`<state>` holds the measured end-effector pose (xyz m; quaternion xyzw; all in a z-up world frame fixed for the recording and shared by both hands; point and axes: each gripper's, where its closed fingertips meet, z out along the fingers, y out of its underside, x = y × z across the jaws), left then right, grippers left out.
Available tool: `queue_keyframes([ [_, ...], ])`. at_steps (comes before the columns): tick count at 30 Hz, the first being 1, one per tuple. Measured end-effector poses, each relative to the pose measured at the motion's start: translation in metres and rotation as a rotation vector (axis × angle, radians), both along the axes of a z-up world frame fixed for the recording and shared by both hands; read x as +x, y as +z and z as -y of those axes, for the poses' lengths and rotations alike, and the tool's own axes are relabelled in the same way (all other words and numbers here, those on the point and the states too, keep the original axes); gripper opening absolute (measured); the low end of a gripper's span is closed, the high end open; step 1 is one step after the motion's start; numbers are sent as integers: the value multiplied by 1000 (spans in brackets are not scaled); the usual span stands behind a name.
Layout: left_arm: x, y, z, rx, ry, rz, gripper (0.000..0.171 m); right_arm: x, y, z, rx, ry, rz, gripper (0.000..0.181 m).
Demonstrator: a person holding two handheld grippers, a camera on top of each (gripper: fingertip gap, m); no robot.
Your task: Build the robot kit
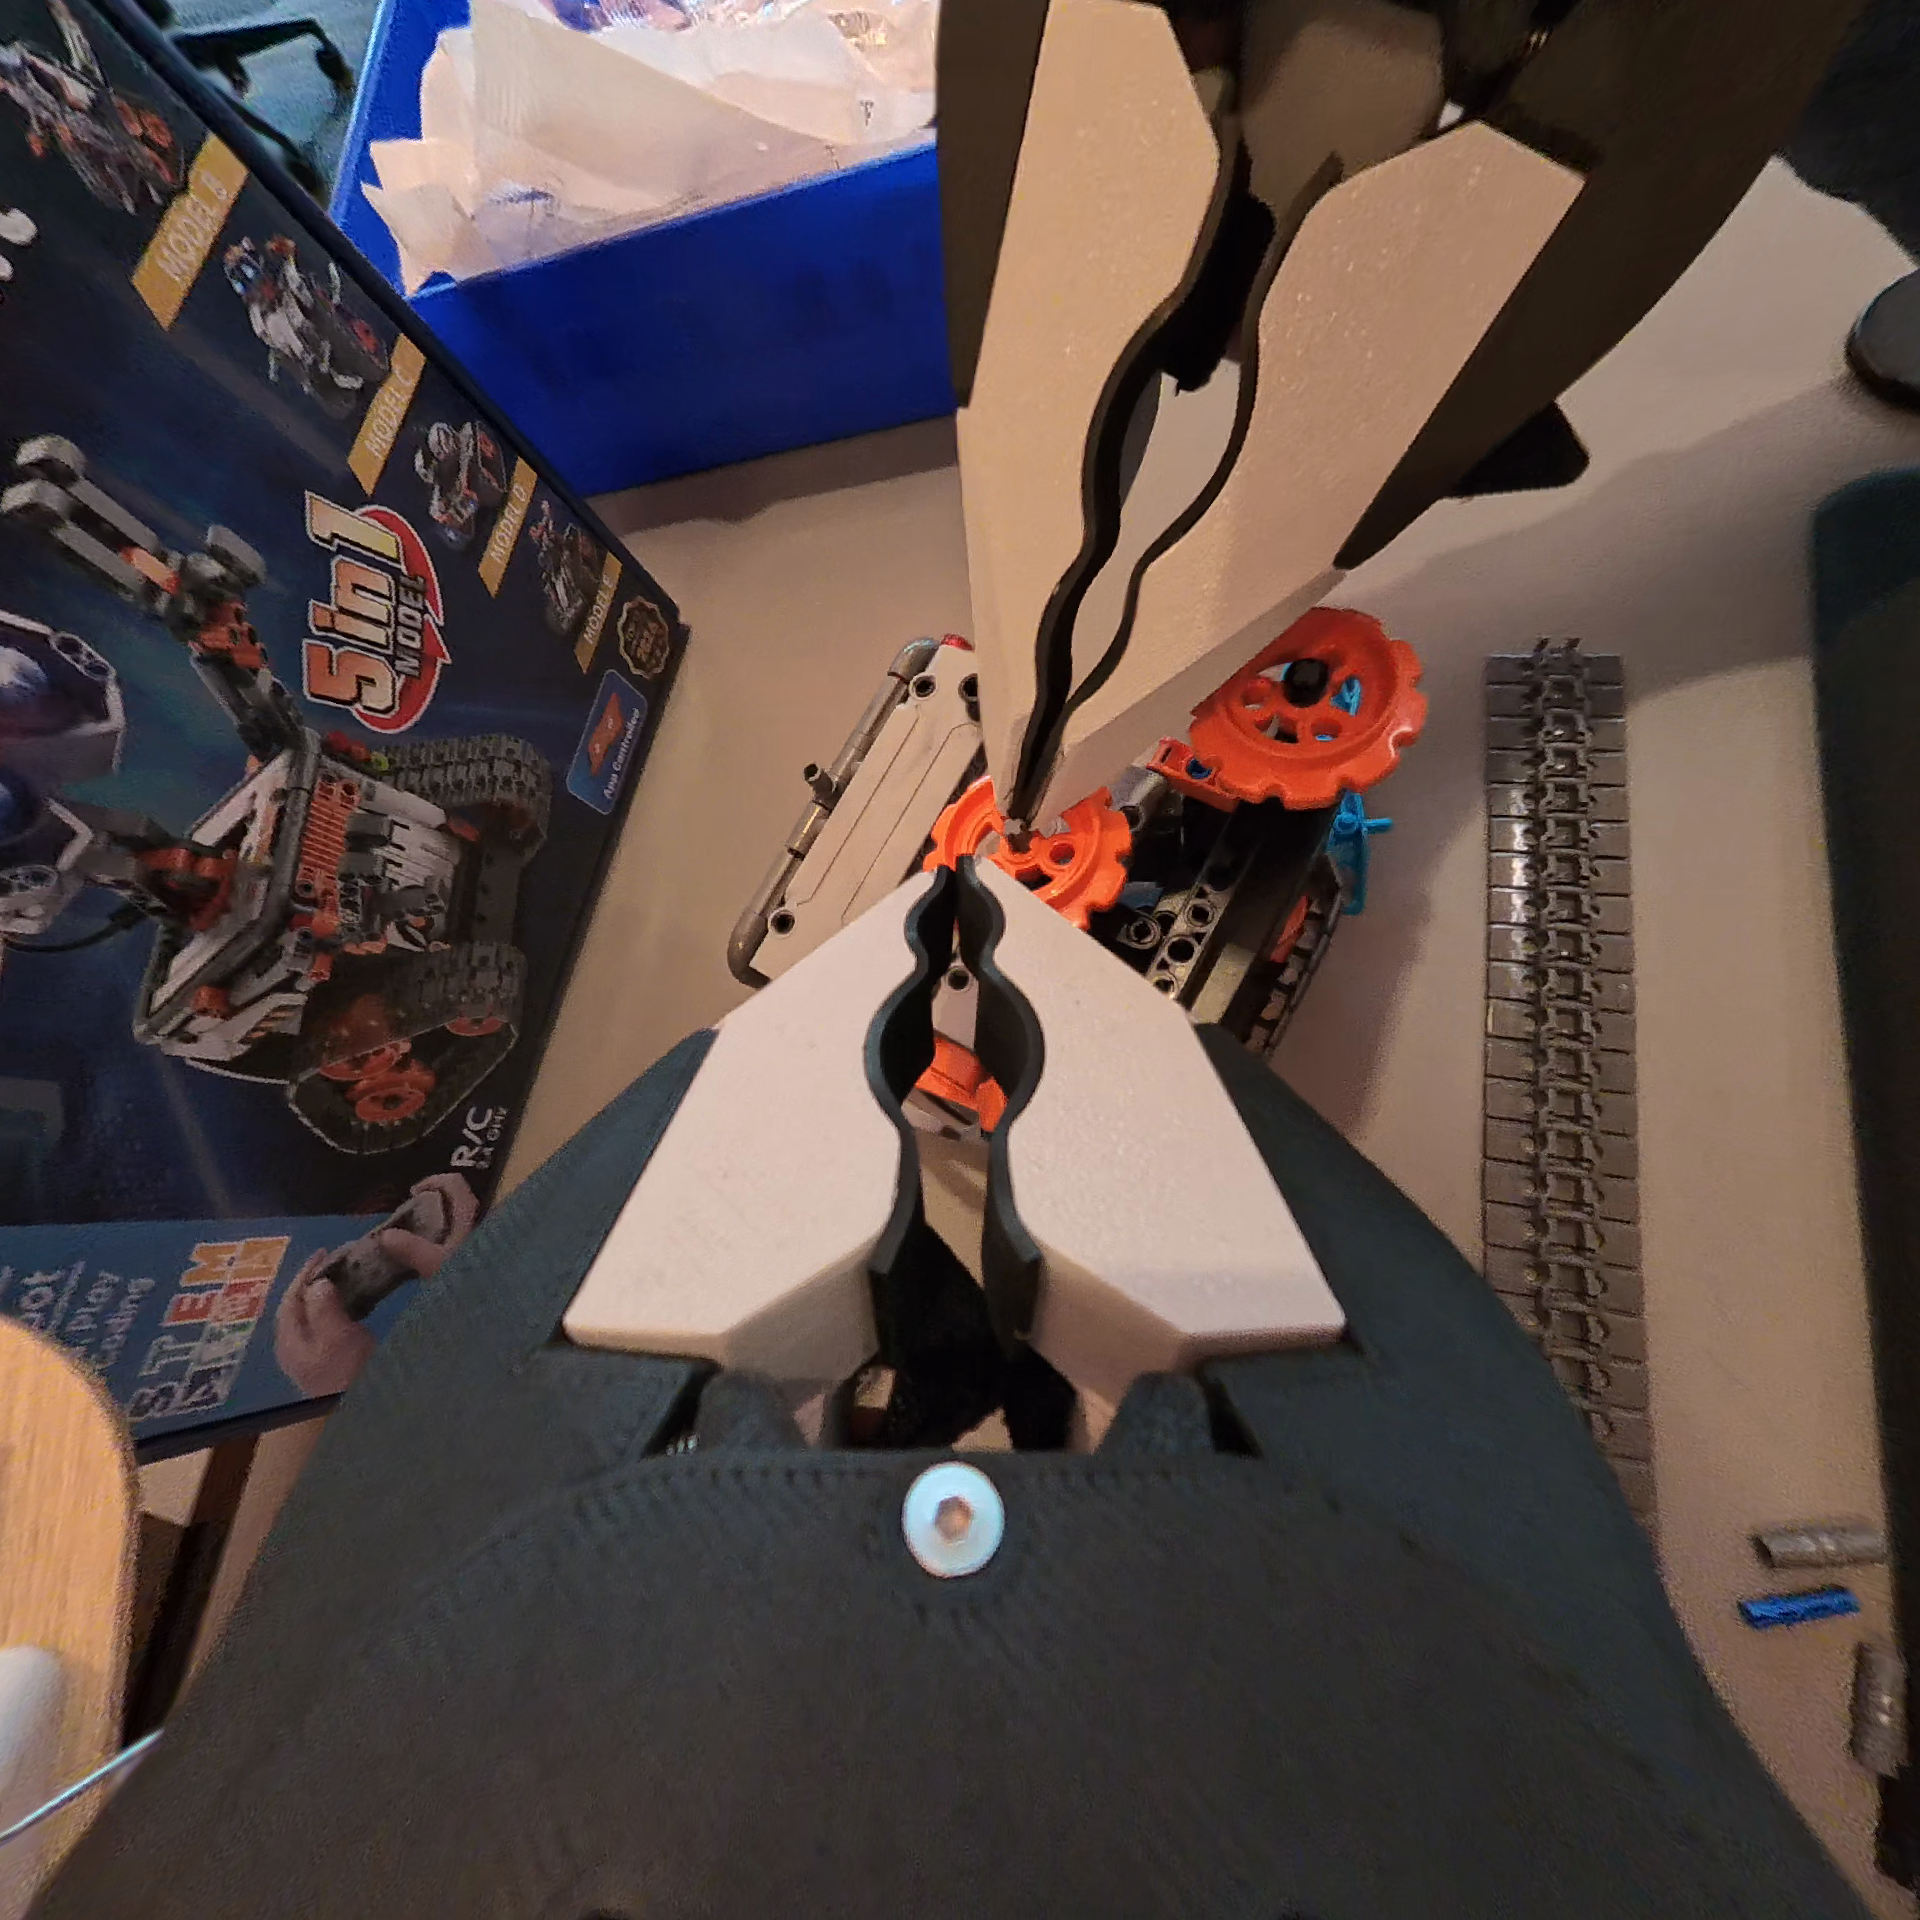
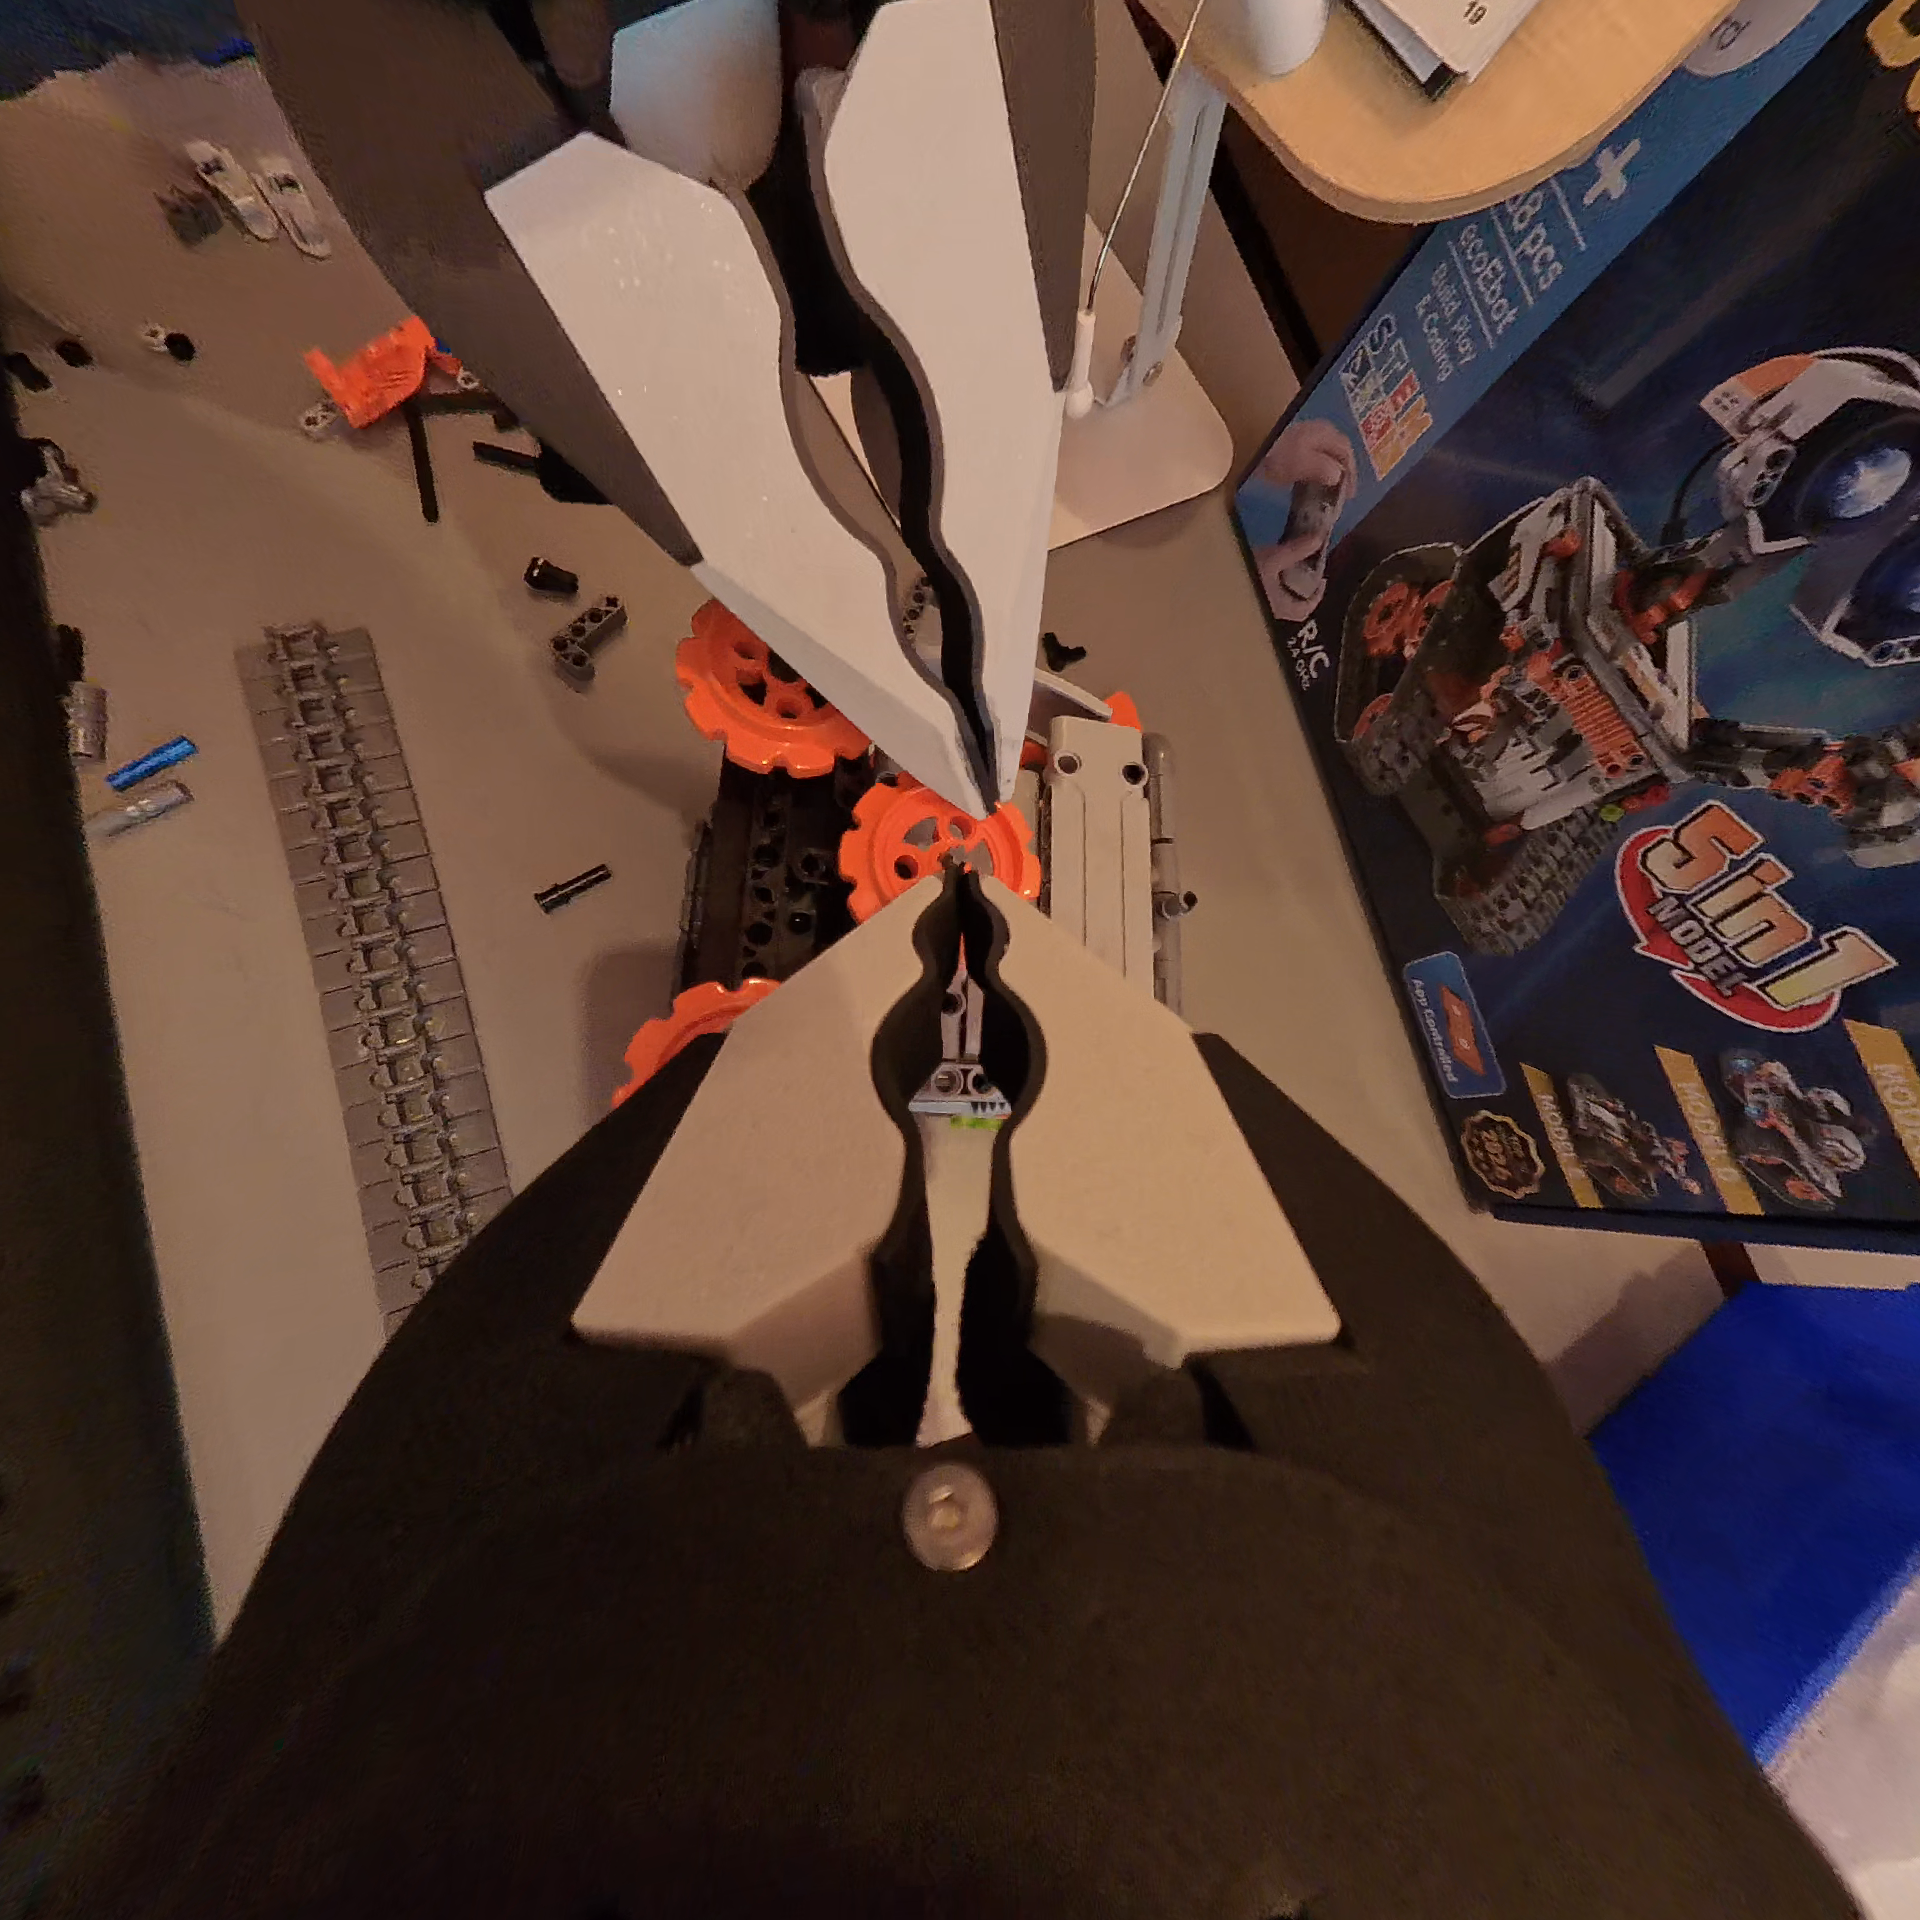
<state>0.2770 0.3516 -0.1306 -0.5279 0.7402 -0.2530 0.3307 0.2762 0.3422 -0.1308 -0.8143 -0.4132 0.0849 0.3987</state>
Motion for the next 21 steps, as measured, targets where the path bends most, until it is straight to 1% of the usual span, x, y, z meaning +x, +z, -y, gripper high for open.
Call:
queue_keyframes([
  [2,-2,2,2,1,-10,-7,0,-2,2,2,0,0,-22,0],
  [3,-2,3,0,-7,7,-5,2,-2,5,3,16,4,-35,0],
  [4,-4,4,-4,-7,30,7,13,-2,11,4,43,2,-59,1],
  [5,-6,6,-4,-16,29,21,15,0,18,4,66,-11,-89,7],
  [6,-9,9,-4,-19,32,34,13,3,22,4,79,-27,-104,5],
  [8,-13,14,-5,5,46,55,13,11,21,2,91,-42,-103,1],
  [9,-14,18,-1,-7,39,68,13,11,20,1,97,-43,-108,0],
  [10,-16,20,2,-20,34,74,13,12,17,-1,95,-48,-100,2],
  [14,-23,21,1,25,58,67,13,12,1,-4,82,-64,-26,0],
  [15,-25,22,2,20,64,76,13,10,1,2,57,-47,-36,0],
  [16,-28,24,1,16,70,82,13,0,4,18,-3,32,-90,0],
  [17,-30,24,1,16,76,83,13,-8,13,31,-25,96,-145,0],
  [19,-34,23,-1,18,90,88,13,5,21,28,24,50,-108,0],
  [21,-38,22,-1,12,96,92,15,14,26,24,41,15,-129,0],
])
